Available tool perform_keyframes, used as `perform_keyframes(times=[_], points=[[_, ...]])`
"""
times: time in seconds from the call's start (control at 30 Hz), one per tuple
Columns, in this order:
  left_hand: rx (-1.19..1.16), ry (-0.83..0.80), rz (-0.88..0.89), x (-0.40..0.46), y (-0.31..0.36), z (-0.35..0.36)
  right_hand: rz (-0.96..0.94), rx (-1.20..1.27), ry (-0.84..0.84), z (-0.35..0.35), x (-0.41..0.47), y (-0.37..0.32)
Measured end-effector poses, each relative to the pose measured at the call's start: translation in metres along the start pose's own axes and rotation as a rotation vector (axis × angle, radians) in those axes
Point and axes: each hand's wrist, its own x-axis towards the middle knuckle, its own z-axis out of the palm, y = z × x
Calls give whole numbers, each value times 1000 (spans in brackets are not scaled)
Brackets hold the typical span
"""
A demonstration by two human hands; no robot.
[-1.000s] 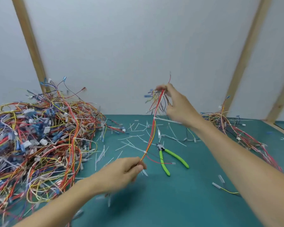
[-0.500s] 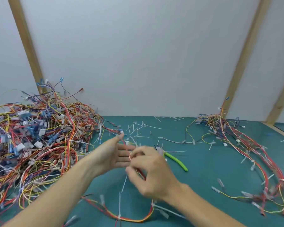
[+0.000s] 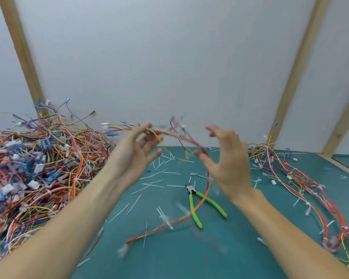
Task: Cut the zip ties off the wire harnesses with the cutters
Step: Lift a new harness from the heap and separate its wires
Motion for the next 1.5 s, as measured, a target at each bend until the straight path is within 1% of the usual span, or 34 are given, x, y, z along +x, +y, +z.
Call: perform_keyframes(times=[0.07, 0.13, 0.2, 0.23, 0.27, 0.3, 0.33, 0.37, 0.4, 0.43, 0.47, 0.5, 0.53, 0.57, 0.6, 0.67, 0.7, 0.73, 0.77, 0.8, 0.83, 0.9, 0.93, 1.0, 1.1, 1.17, 1.3, 1.43, 1.5], points=[[48, -40, 162, -2, 21, 10, 178, -155, -78, 0, 12, 25], [120, -108, 259, -8, 33, 13, 371, -218, -120, 0, 19, 49], [174, -140, 308, -13, 34, 7, 525, -219, -77, -3, 29, 70], [188, -126, 313, -15, 29, 1, 587, -213, -55, -5, 33, 76], [205, -89, 300, -18, 20, -5, 624, -227, -59, -6, 35, 80], [237, -33, 269, -20, 8, -13, 630, -250, -104, -5, 36, 81], [283, 35, 223, -22, -7, -20, 618, -253, -205, -3, 33, 80], [341, 105, 166, -25, -24, -28, 601, -235, -373, 0, 26, 75], [405, 167, 104, -29, -43, -34, 575, -246, -627, 2, 17, 67], [463, 216, 44, -33, -62, -39, 529, -286, -931, 3, 9, 55], [503, 252, -2, -37, -78, -43, 501, -314, -1195, 2, 2, 43], [517, 279, -29, -39, -92, -45, 486, -327, -1362, 1, -4, 34], [518, 299, -43, -40, -102, -47, 485, -320, -1404, -1, -9, 25], [517, 309, -48, -41, -110, -48, 491, -289, -1332, -6, -12, 17], [521, 309, -47, -41, -114, -49, 508, -229, -1170, -12, -14, 9], [539, 295, -34, -40, -118, -46, 523, -37, -728, -26, -14, -12], [547, 289, -30, -40, -119, -45, 484, 91, -512, -31, -14, -27], [555, 275, -26, -40, -120, -42, 422, 194, -350, -33, -17, -41], [563, 247, -18, -39, -121, -40, 369, 262, -277, -31, -22, -55], [572, 199, -11, -40, -122, -37, 353, 291, -293, -27, -30, -68], [574, 136, -2, -41, -123, -35, 364, 285, -373, -22, -40, -75], [575, 3, 19, -45, -126, -36, 414, 189, -555, -12, -67, -74], [588, -52, 24, -48, -127, -38, 430, 161, -589, -7, -79, -68], [638, -100, 19, -52, -129, -44, 484, 213, -570, -2, -92, -58], [713, -42, 62, -50, -128, -52, 498, 262, -534, 7, -99, -57], [722, 7, 108, -46, -125, -55, 507, 256, -522, 11, -101, -60], [627, 82, 100, -47, -119, -60, 560, 297, -510, 11, -104, -54], [656, 107, 74, -44, -119, -64, 614, 211, -541, 7, -102, -50], [677, 112, 81, -43, -120, -66, 603, 183, -560, 6, -100, -50]])
